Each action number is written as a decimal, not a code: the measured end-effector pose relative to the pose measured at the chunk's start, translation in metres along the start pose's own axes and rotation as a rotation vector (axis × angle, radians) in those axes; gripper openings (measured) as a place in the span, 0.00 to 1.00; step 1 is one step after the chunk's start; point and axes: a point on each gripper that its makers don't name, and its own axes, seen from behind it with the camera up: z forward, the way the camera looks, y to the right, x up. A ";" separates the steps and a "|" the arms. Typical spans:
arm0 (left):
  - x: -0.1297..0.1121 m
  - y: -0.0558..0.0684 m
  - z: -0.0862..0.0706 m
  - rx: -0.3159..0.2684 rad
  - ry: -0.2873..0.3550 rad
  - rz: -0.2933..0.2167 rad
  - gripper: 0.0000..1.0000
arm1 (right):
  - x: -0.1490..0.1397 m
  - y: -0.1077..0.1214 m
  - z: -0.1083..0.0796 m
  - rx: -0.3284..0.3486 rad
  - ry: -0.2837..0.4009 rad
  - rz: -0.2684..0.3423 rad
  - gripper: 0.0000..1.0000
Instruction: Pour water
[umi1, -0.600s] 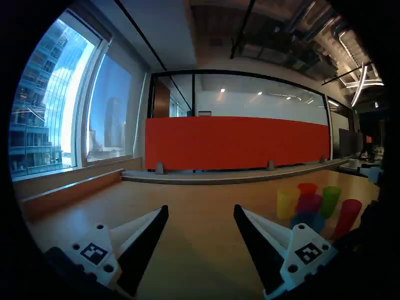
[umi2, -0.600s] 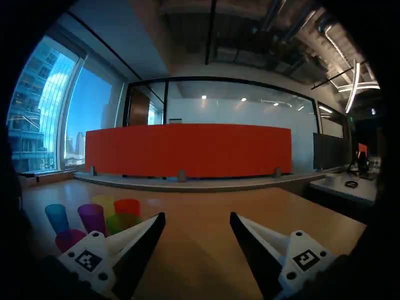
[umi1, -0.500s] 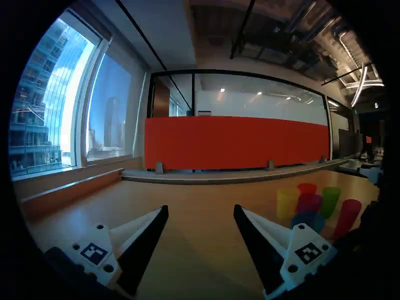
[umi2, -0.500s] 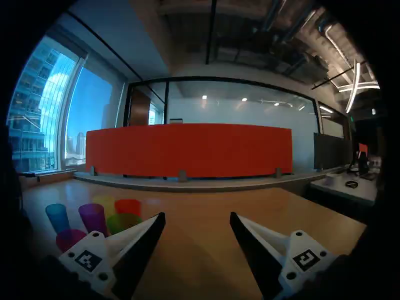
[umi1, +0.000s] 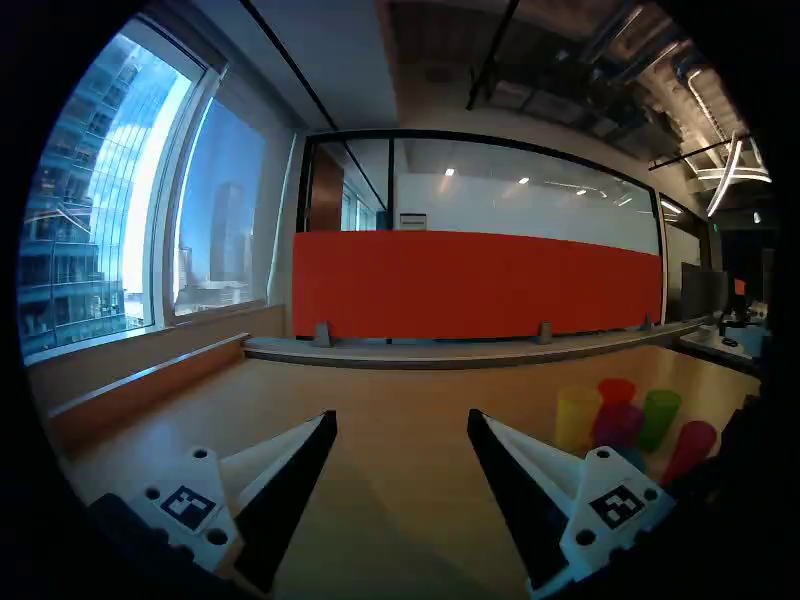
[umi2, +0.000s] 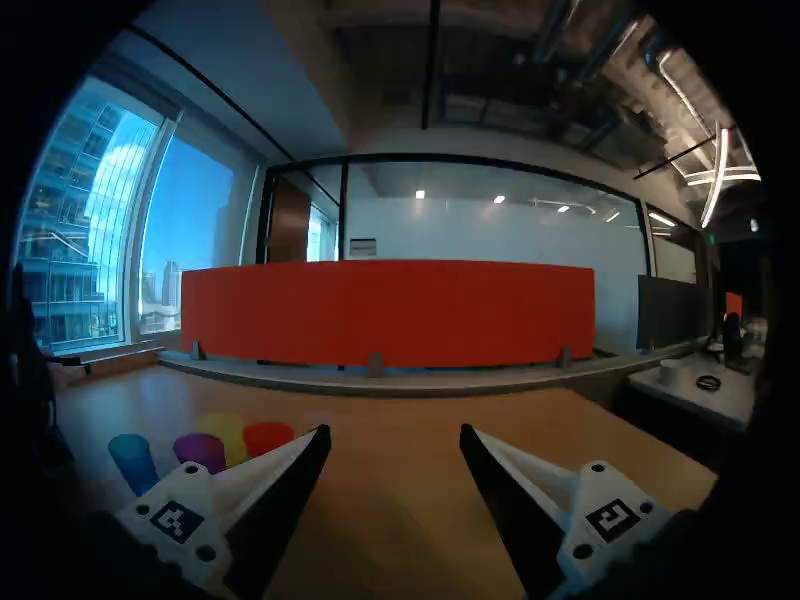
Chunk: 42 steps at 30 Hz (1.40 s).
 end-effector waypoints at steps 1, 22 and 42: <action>0.005 0.001 0.000 -0.004 0.001 -0.001 0.97 | 0.005 0.000 0.001 0.002 -0.002 -0.003 1.00; 0.128 0.012 0.015 -0.109 0.011 0.009 0.97 | 0.101 -0.009 0.015 0.058 -0.043 0.004 1.00; 0.191 0.025 0.023 -0.188 0.011 -0.002 0.97 | 0.146 -0.014 0.021 0.109 -0.045 0.001 1.00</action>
